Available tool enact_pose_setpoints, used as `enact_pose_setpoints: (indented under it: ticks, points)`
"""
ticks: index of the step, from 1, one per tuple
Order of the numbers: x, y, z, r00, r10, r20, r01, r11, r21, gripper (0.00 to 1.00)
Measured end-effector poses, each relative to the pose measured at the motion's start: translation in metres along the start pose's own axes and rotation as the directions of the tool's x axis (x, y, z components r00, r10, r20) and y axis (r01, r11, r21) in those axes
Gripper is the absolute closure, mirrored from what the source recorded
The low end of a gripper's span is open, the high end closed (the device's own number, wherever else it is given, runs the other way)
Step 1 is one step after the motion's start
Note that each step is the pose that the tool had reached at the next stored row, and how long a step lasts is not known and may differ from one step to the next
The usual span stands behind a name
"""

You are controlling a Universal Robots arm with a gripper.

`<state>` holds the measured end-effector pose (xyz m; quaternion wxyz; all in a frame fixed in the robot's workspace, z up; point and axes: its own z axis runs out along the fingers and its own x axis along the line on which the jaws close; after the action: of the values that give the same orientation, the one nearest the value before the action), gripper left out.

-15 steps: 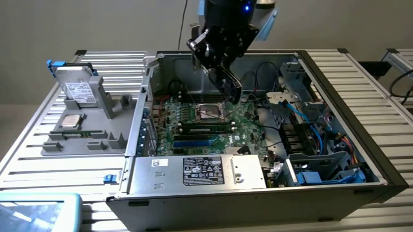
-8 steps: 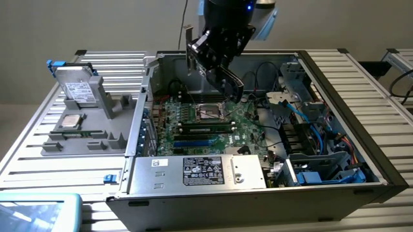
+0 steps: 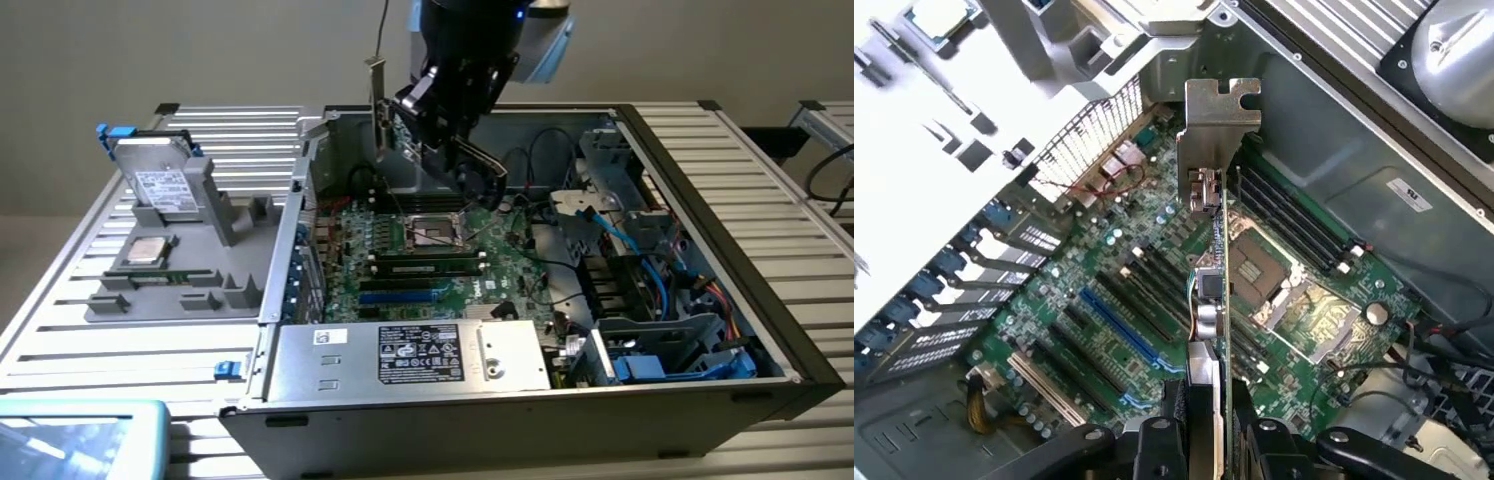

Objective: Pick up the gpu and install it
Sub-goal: 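Insert the gpu into the slot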

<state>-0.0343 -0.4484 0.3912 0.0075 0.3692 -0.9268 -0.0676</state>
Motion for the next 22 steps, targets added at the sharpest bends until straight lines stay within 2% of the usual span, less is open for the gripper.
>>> enact_pose_setpoints:
  ticks: [5, 10, 15, 19, 22]
  points:
    - [0.0000, 0.0000, 0.0002, 0.9958, -0.091, -0.0128, 0.091, 0.9959, -0.0029, 0.72]
    - [0.0000, -0.0001, 0.0006, 0.9834, -0.180, -0.0265, 0.180, 0.9837, -0.0059, 0.72]
    - [0.0000, -0.0001, 0.0009, 0.9628, -0.267, -0.0403, 0.267, 0.9636, -0.0098, 0.72]
    - [0.0000, -0.0002, 0.0012, 0.9405, -0.336, -0.0531, 0.336, 0.9419, -0.0127, 0.72]
    - [0.0000, -0.0002, 0.0013, 0.9200, -0.387, -0.0624, 0.387, 0.9221, -0.0155, 0.72]
